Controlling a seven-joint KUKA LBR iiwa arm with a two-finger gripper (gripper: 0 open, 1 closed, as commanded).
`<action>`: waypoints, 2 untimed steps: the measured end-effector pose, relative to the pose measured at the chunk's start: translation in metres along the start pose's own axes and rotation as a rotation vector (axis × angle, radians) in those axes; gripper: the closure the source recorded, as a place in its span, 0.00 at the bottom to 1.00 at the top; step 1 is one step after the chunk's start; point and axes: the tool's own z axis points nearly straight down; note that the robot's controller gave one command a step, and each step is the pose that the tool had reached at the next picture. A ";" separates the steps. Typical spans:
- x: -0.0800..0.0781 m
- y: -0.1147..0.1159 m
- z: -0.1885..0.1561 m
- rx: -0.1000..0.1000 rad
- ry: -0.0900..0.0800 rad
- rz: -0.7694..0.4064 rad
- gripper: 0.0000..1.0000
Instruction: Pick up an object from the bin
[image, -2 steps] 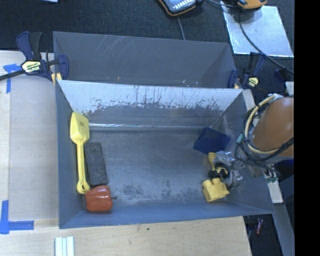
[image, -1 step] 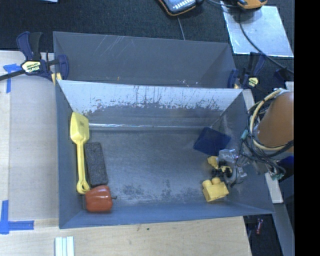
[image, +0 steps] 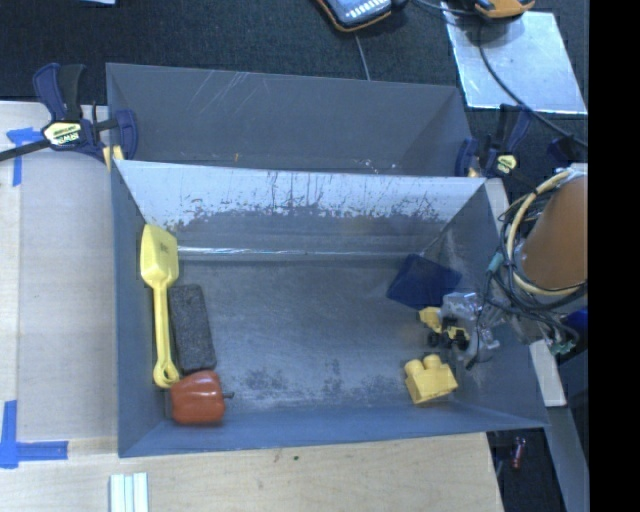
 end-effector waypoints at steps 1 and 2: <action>-0.001 0.000 -0.014 0.000 0.000 0.000 1.00; -0.001 -0.001 -0.026 0.000 0.000 0.001 1.00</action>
Offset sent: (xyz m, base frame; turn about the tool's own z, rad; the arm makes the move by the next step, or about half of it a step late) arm 0.0001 -0.0002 0.0141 0.0002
